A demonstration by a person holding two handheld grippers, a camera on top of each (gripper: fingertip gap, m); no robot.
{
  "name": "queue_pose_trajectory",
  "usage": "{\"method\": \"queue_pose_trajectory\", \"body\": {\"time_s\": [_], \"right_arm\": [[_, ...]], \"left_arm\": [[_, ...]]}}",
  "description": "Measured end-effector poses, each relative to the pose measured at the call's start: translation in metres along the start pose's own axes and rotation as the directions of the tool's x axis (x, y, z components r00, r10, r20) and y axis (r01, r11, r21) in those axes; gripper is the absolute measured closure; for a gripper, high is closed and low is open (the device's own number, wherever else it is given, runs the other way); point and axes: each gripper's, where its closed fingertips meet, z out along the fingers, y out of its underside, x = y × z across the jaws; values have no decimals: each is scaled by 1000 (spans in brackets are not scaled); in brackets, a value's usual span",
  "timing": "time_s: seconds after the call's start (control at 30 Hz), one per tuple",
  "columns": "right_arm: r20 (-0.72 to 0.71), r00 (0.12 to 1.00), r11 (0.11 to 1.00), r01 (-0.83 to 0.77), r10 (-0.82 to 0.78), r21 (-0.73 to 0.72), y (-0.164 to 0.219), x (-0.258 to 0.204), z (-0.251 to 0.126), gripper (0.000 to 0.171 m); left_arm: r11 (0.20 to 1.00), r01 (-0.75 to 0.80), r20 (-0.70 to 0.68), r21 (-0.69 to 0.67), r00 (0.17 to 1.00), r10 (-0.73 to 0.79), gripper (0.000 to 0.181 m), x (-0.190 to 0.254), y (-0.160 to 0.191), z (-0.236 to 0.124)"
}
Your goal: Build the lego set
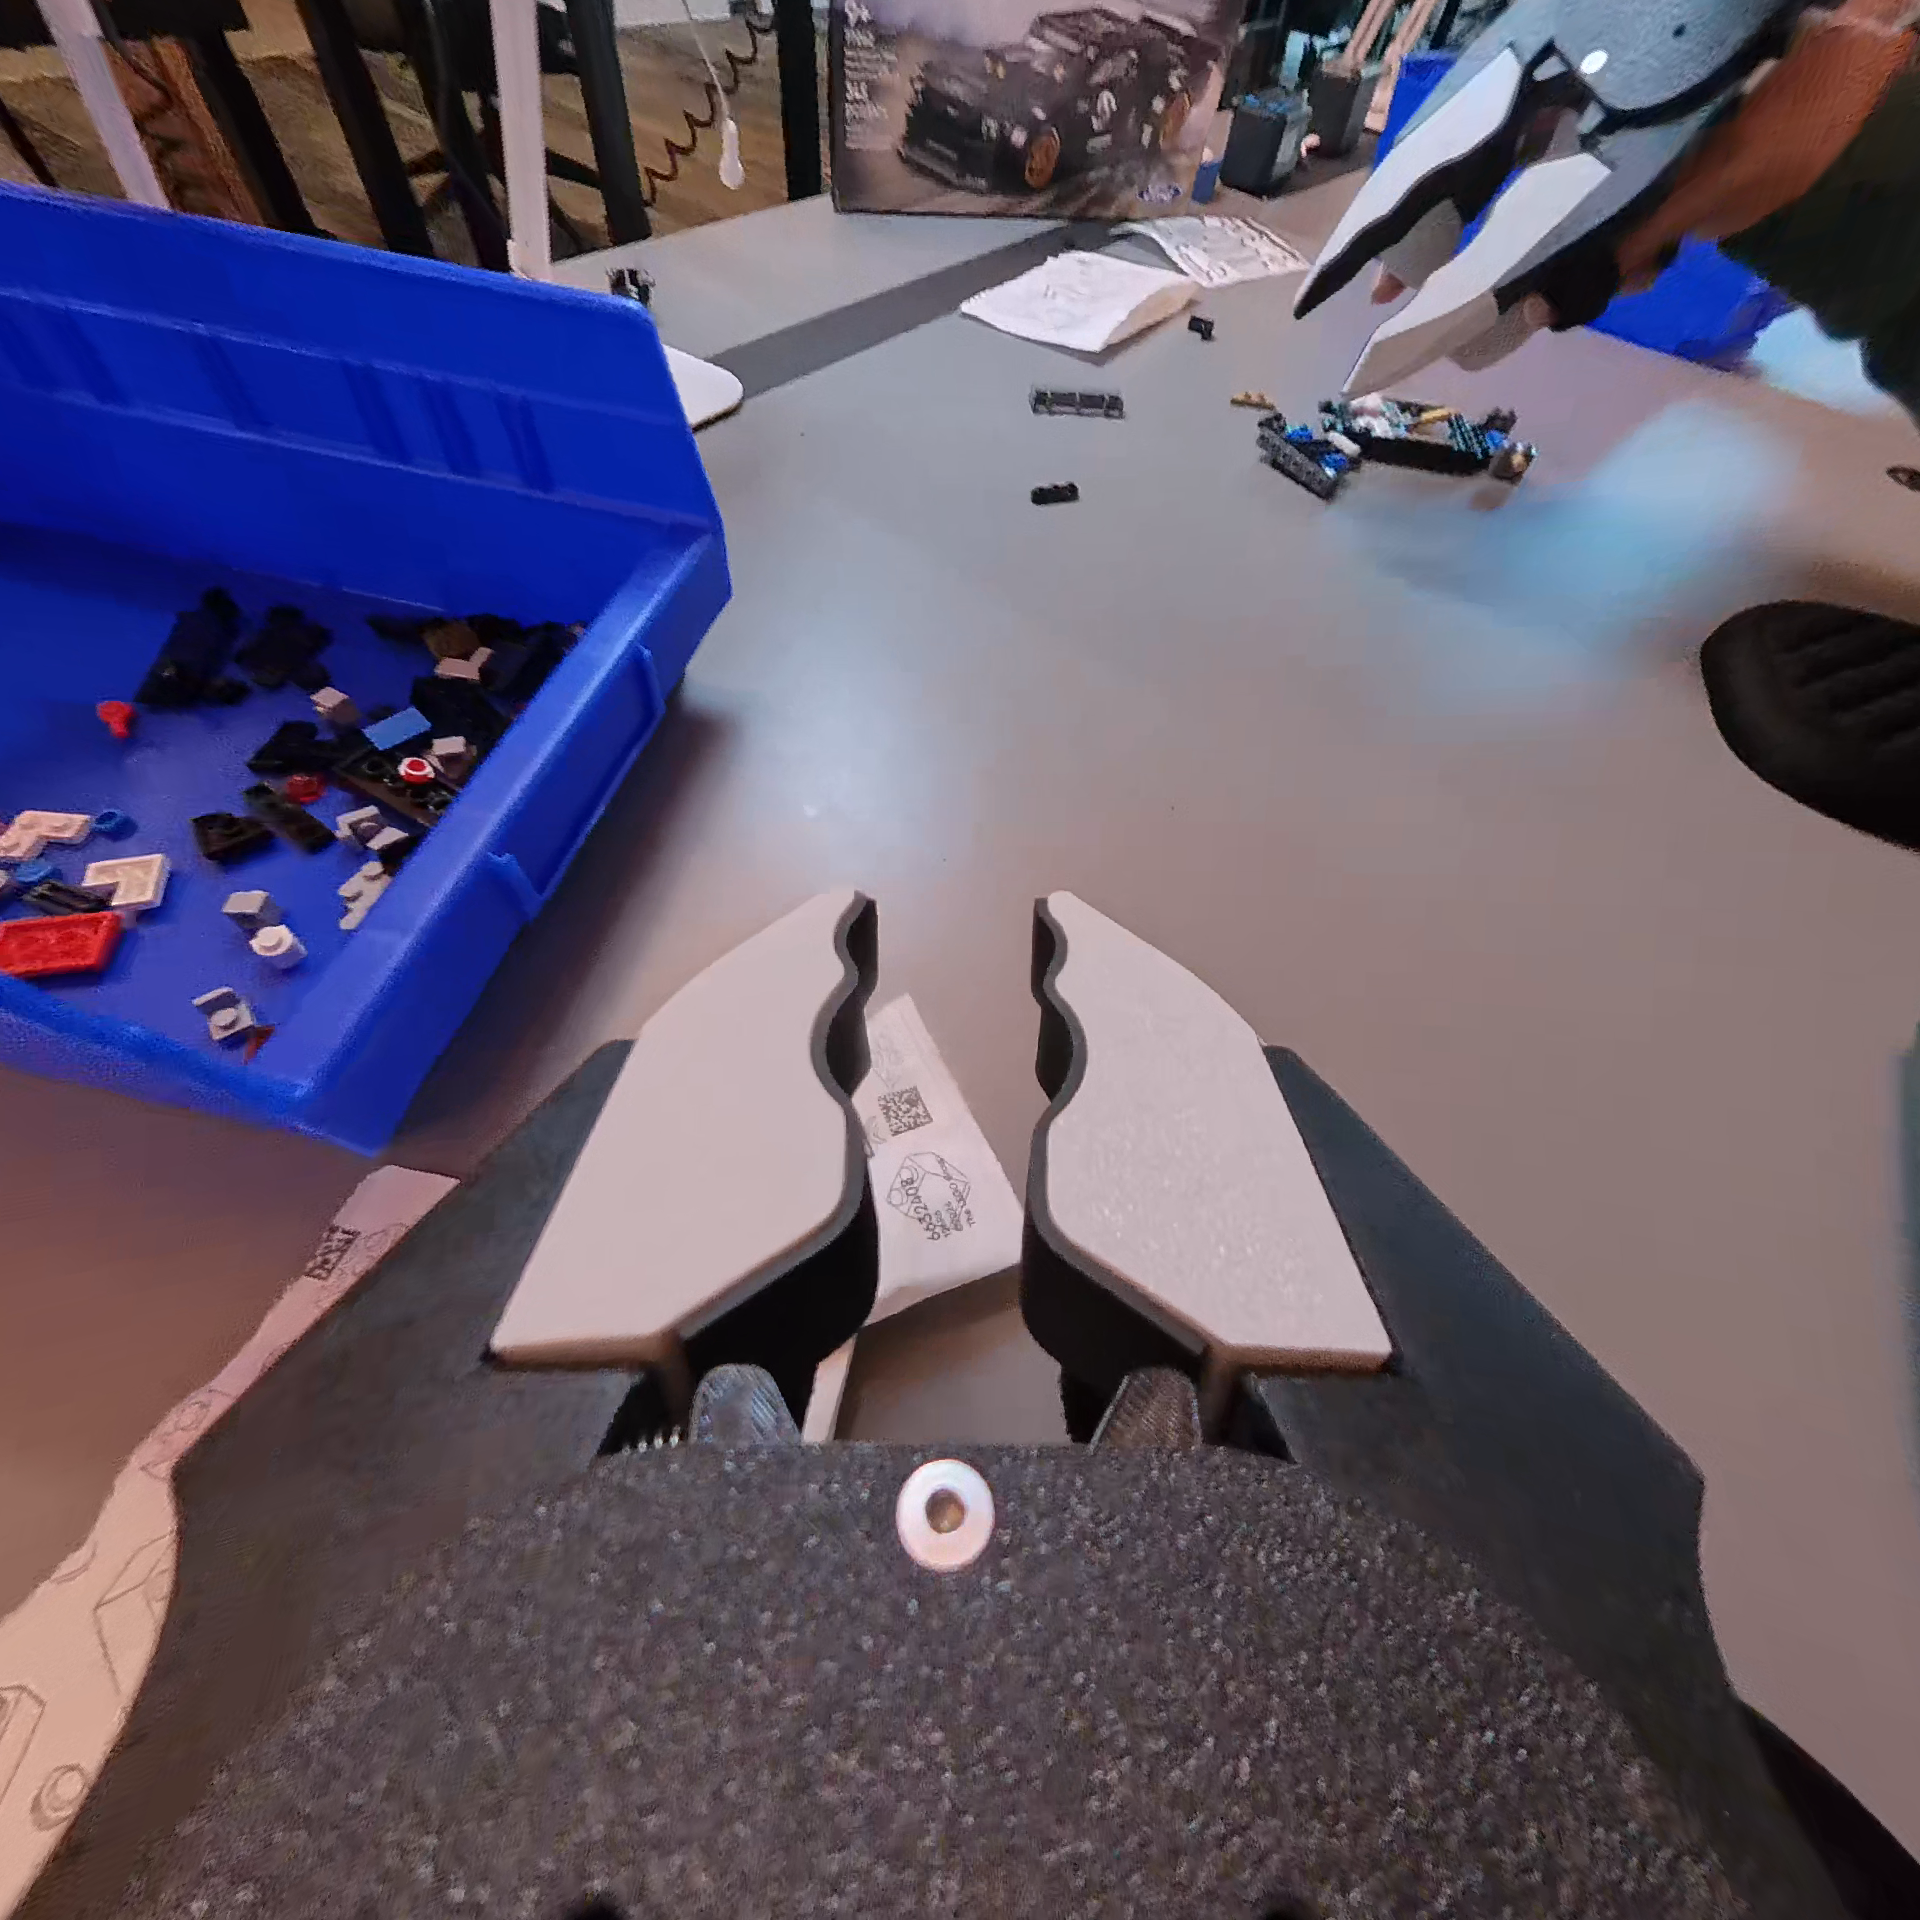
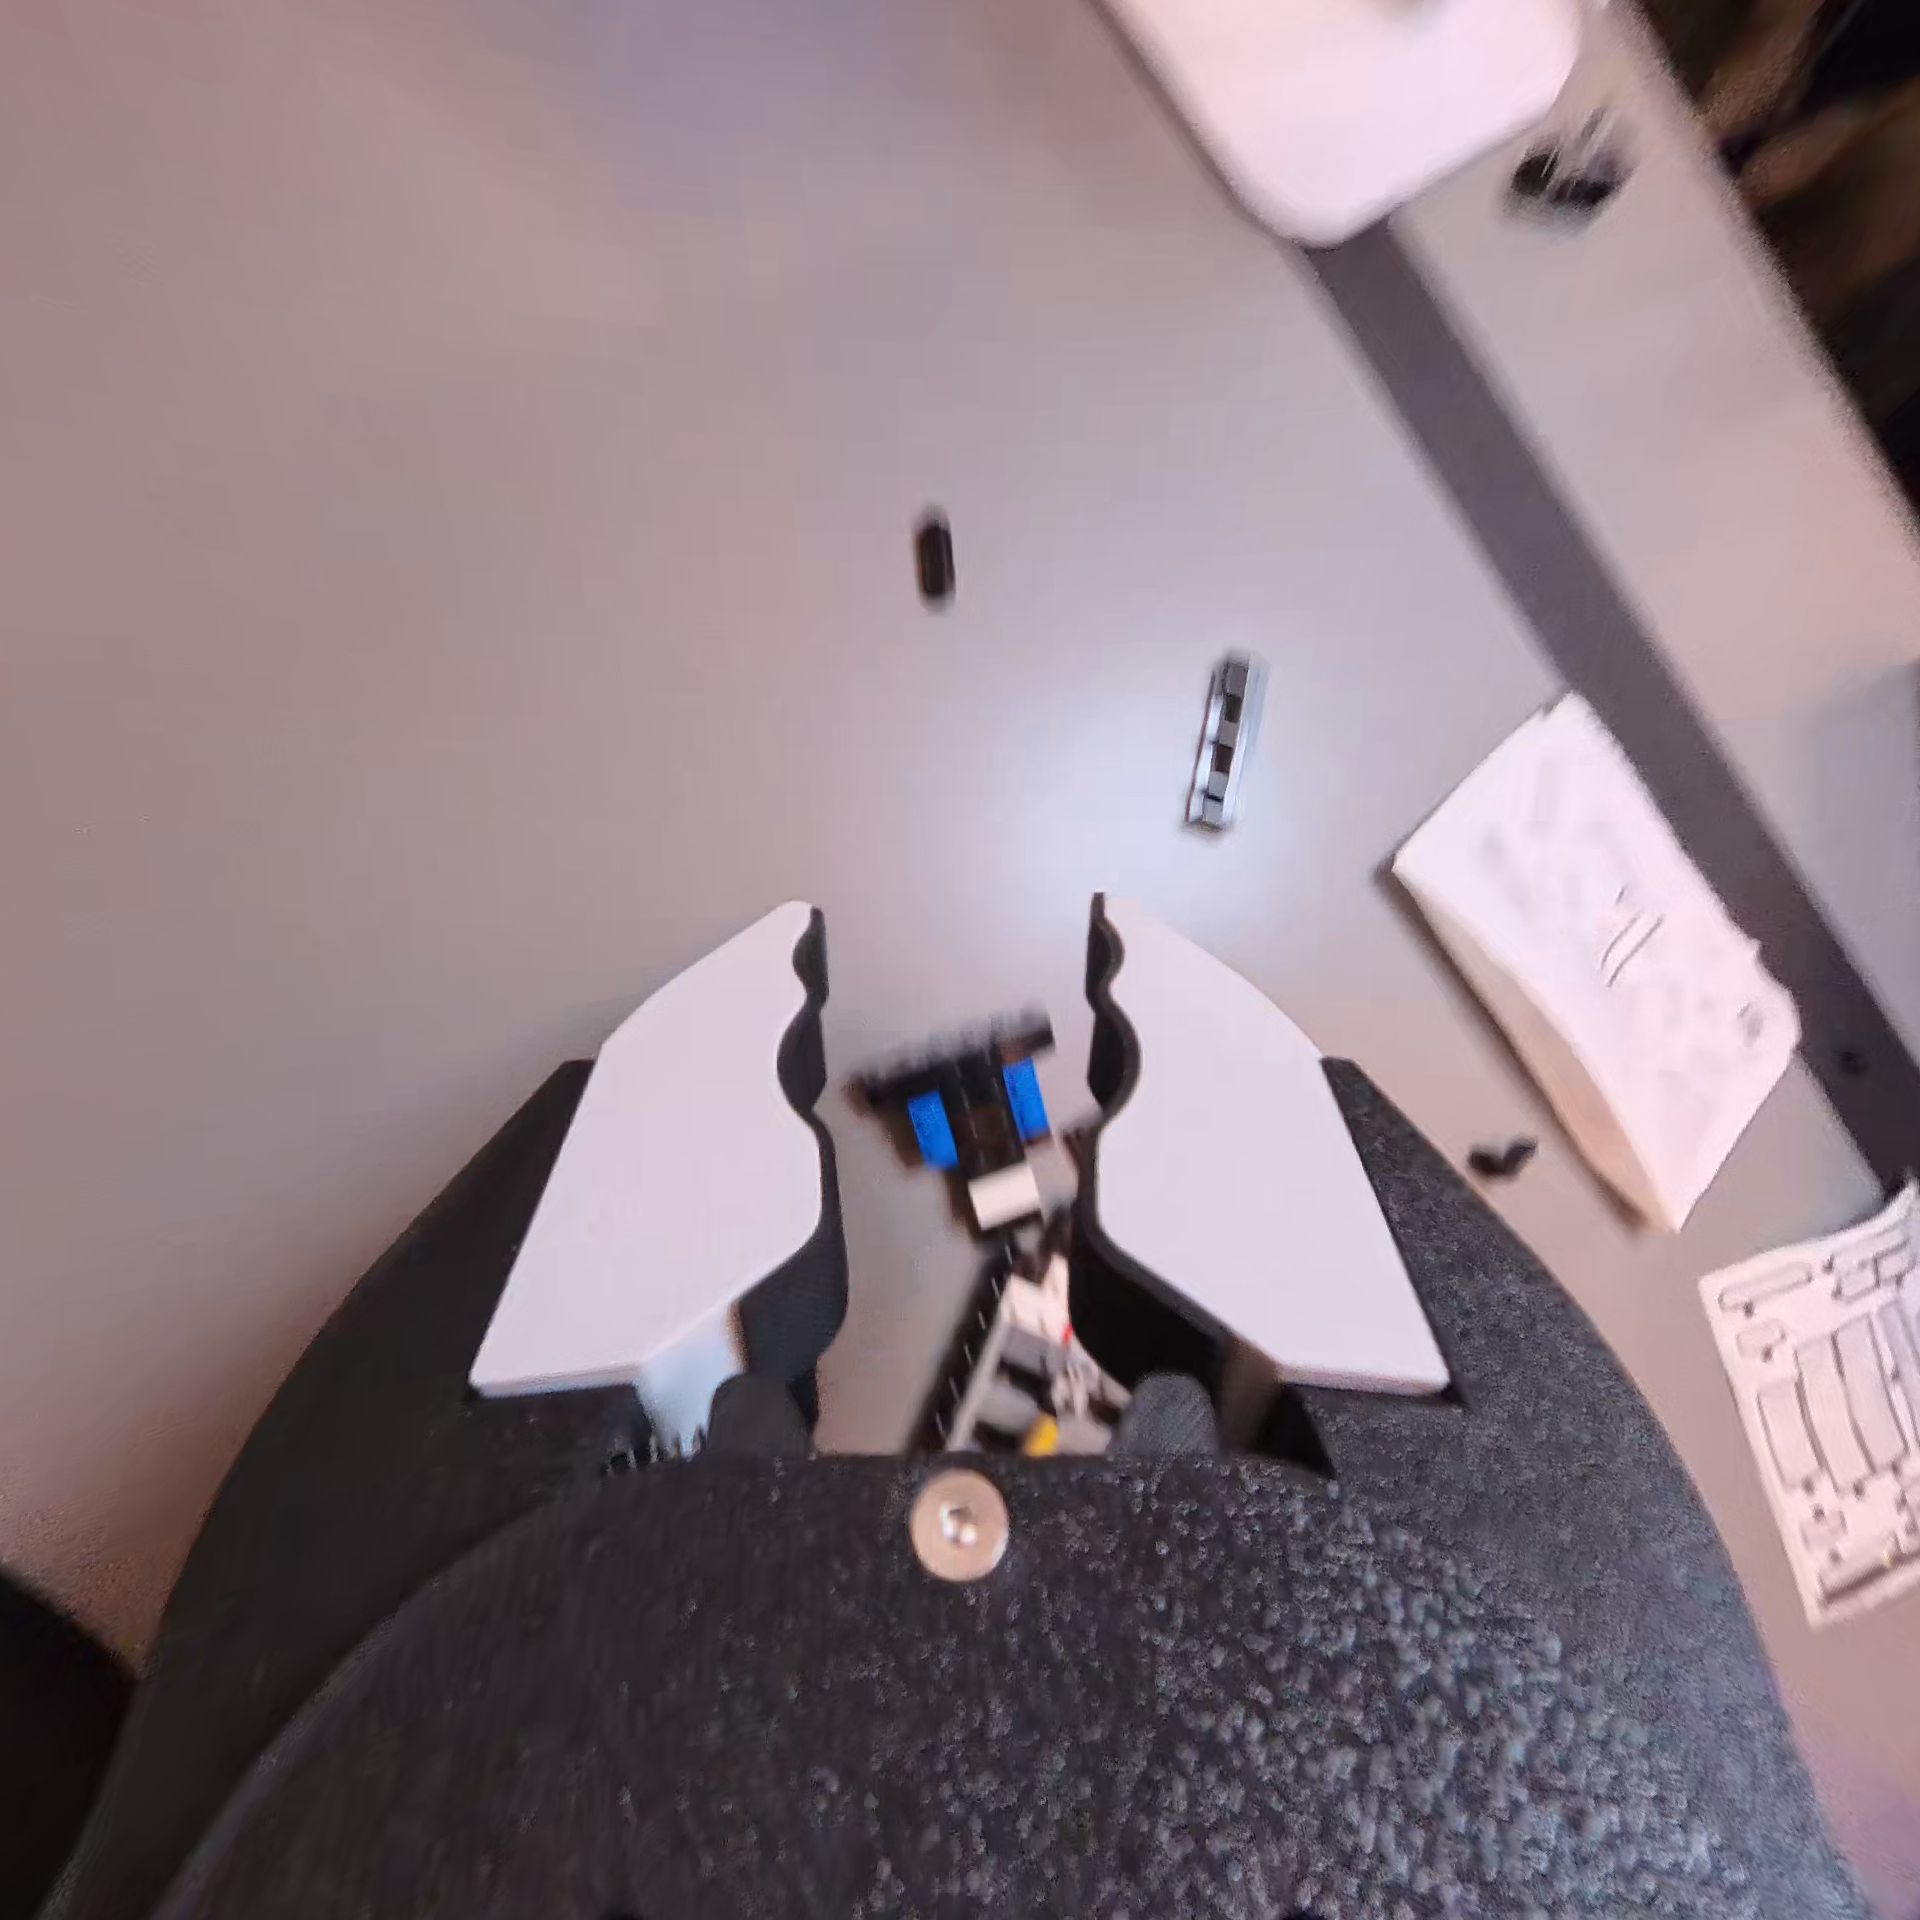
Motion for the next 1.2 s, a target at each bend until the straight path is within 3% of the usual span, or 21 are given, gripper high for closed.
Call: {"method": "queue_pose_trajectory", "body": {"time_s": [0.17, 0.23, 0.33, 0.43, 0.63, 0.73, 0.83, 0.93, 1.0, 1.2], "right_arm": [[-33, 999, 949, 5, 6, 316, -77, -38, 5, 113], [-2, 1000, 906, -10, 12, 423, -103, -57, 10, 126], [58, 998, 827, -61, 35, 560, -135, -77, 16, 165], [158, 987, 773, -117, 22, 623, -160, -100, 25, 171], [118, 982, 848, 65, -149, 525, -207, -137, 77, 169], [186, 944, 889, 174, -273, 423, -228, -158, 114, 135], [214, 890, 886, 320, -403, 336, -245, -168, 151, 119], [252, 825, 858, 450, -506, 248, -251, -174, 179, 120], [243, 774, 811, 550, -585, 198, -247, -174, 189, 135], [149, 680, 697, 702, -717, 147, -220, -173, 165, 142]], "left_arm": [[997, 8, 37, 82, 999, -11, 172, -9, -13, -9], [991, 4, 73, 136, 997, -15, 181, -16, -20, -16], [979, 19, 149, 202, 988, -50, 181, -32, -29, -29], [972, 8, 239, 235, 969, -66, 181, -48, -32, -42], [961, 1, 316, 275, 944, -91, 181, -64, -33, -54], [962, -9, 320, 275, 944, -83, 181, -63, -33, -55], [963, -22, 329, 269, 942, -70, 181, -61, -32, -55], [962, -26, 328, 270, 942, -67, 181, -59, -32, -55], [962, -28, 326, 272, 943, -65, 181, -59, -32, -55], [954, -26, 318, 299, 945, -74, 181, -60, -35, -59]]}}
